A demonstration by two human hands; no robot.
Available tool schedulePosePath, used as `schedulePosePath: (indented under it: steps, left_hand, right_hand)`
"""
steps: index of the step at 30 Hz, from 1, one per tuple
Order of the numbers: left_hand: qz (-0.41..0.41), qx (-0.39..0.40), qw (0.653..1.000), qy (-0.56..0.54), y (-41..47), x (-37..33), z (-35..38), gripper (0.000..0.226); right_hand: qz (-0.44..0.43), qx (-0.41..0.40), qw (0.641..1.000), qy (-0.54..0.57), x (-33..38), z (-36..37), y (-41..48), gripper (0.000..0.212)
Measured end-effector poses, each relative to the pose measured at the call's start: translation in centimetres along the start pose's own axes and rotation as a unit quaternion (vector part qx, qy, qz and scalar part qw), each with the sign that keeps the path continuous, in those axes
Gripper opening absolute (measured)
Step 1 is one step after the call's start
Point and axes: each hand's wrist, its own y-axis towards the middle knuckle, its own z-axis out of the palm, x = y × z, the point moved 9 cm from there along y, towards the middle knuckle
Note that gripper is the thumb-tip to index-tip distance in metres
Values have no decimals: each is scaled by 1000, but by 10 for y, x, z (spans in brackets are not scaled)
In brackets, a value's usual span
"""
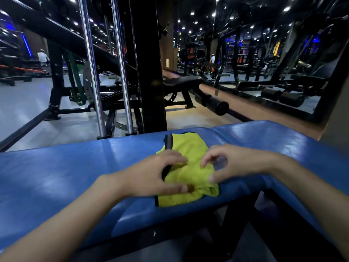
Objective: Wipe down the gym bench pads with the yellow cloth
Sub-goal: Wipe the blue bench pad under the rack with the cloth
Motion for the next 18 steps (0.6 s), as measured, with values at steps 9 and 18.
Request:
schedulePosePath:
  steps: [9,18]
  left_hand:
    - [-30,14,979,203,-14,-4,20,72]
    - [-25,-51,989,138,-18,-9,5,46]
  right_hand:
    - [-3,-101,985,-137,4,9,-8,33]
    - [-20,-66,985,-158,19,18,-9,11]
